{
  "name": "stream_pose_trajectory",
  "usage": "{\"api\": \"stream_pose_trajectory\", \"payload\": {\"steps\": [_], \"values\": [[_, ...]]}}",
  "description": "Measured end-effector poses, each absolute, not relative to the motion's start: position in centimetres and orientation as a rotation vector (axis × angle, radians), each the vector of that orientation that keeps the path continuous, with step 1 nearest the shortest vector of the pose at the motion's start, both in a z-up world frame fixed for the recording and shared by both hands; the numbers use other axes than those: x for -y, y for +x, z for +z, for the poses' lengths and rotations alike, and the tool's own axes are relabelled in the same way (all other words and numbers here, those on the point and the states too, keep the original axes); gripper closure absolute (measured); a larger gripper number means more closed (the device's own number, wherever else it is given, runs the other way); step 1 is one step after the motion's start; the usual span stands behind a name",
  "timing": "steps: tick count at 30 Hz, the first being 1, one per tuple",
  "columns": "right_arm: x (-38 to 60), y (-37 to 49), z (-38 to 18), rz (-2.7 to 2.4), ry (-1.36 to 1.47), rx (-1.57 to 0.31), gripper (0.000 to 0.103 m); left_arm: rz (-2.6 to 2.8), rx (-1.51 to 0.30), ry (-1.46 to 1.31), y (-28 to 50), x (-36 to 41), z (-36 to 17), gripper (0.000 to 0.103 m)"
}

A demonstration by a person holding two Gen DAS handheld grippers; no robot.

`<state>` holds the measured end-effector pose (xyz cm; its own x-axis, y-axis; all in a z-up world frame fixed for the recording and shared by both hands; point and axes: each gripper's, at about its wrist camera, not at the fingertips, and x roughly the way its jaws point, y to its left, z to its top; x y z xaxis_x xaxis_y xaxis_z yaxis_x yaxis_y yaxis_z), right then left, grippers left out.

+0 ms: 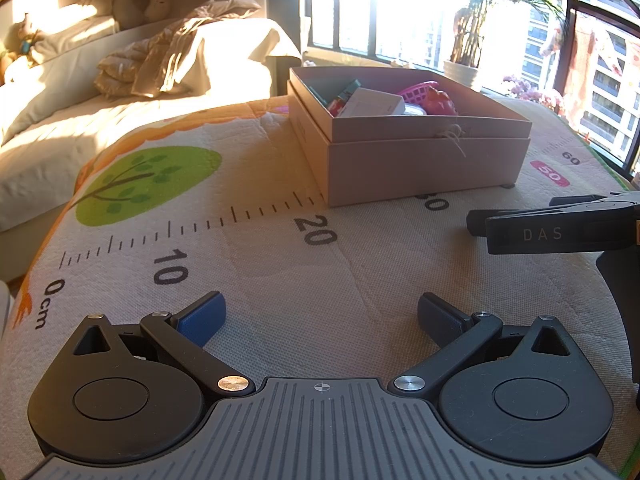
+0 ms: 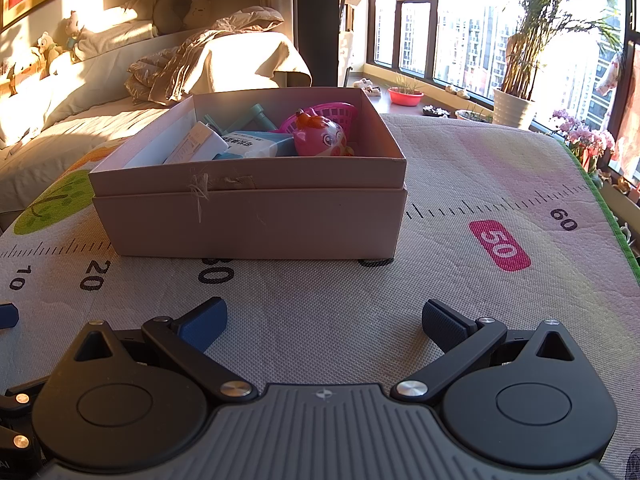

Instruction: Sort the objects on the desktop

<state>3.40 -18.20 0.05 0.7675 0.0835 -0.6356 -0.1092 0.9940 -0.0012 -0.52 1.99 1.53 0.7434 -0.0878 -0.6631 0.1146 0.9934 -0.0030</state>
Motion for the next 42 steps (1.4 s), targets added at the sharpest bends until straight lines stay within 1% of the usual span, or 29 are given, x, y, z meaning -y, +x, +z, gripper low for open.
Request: {"api": "stream_pose_trajectory", "payload": {"steps": [42], "values": [[18.26, 3.30, 0.03, 0.104, -0.040, -0.688, 0.000, -0.103, -0.725, 0.039, -0.53, -1.58, 1.54, 0.000]]}}
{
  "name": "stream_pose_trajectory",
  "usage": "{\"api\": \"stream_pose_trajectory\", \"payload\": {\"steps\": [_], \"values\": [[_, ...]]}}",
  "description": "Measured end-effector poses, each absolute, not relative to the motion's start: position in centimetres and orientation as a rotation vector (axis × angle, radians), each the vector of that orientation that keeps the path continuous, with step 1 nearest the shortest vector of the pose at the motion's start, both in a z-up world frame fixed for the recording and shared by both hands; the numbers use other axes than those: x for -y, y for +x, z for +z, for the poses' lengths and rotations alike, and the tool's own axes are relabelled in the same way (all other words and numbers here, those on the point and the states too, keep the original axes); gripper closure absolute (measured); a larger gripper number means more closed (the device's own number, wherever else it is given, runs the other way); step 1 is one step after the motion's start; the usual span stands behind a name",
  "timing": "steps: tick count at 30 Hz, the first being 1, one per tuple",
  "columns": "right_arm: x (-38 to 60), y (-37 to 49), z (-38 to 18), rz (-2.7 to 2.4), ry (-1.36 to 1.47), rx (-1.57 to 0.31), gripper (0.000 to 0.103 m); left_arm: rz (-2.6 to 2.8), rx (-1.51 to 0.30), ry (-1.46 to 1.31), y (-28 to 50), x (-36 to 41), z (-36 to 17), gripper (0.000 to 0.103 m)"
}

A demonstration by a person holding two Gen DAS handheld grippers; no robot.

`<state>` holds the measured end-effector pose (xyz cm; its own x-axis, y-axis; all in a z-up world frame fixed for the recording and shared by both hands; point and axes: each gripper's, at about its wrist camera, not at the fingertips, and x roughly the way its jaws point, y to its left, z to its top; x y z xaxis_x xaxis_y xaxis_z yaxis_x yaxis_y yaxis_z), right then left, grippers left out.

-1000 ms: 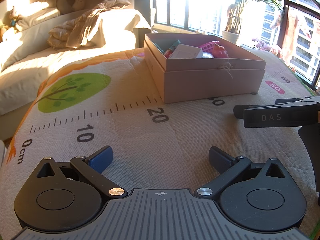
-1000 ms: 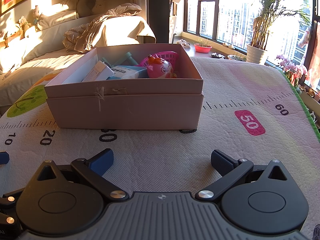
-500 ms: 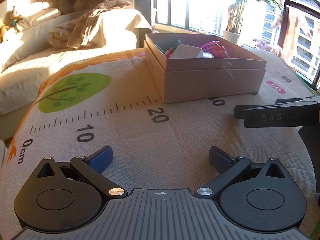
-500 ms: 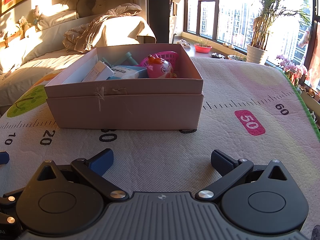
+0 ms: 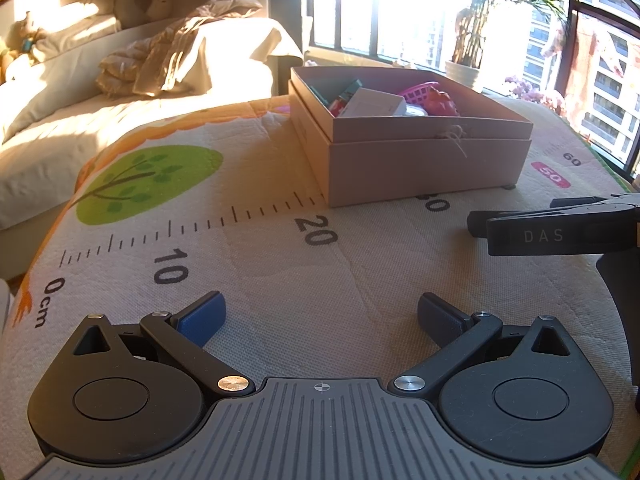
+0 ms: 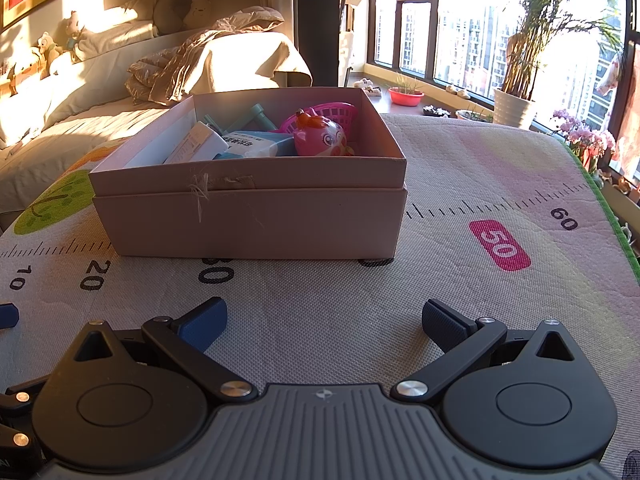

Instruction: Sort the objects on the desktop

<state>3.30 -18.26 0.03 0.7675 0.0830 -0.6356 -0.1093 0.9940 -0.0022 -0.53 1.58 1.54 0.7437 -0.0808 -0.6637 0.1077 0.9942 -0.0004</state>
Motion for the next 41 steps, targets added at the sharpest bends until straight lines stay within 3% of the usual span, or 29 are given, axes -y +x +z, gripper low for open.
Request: {"api": "stream_pose_trajectory", "payload": {"steps": [41], "values": [[18.26, 3.28, 0.03, 0.105, -0.040, -0.687, 0.000, -0.102, -0.725, 0.029, -0.52, -1.69, 1.59, 0.000]]}}
